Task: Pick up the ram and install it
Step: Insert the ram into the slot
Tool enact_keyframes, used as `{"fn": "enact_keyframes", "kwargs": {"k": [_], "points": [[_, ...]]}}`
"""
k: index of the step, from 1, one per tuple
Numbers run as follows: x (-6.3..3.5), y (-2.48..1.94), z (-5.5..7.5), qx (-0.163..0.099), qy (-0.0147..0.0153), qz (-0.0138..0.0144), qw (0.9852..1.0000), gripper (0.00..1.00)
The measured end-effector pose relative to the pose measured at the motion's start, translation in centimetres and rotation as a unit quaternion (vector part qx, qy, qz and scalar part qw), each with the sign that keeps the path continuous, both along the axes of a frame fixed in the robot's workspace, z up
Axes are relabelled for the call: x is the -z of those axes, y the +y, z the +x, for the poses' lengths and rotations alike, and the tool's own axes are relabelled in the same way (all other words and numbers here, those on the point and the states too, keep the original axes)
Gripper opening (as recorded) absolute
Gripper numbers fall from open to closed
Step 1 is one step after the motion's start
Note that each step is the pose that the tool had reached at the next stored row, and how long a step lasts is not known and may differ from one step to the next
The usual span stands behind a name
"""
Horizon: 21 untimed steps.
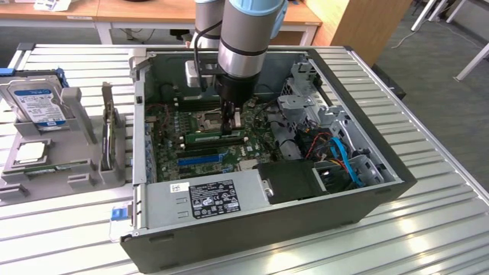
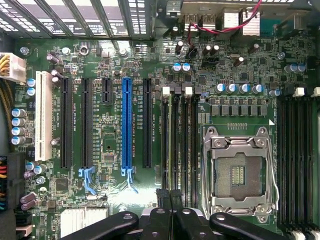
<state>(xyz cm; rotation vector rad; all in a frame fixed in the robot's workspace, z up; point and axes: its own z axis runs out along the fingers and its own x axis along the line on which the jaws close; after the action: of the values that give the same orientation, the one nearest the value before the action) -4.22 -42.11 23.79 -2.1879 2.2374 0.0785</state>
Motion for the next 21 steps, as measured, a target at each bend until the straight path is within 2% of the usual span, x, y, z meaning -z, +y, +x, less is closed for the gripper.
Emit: {"fn": "enact_keyframes", "kwargs": {"k": [18, 21], "points": [[0.13, -0.04, 0.0, -0.005, 0.0, -0.0001, 1.0, 0.11], [0.13, -0.04, 0.01, -0.005, 0.001, -0.0001, 1.0, 0.11]]}}
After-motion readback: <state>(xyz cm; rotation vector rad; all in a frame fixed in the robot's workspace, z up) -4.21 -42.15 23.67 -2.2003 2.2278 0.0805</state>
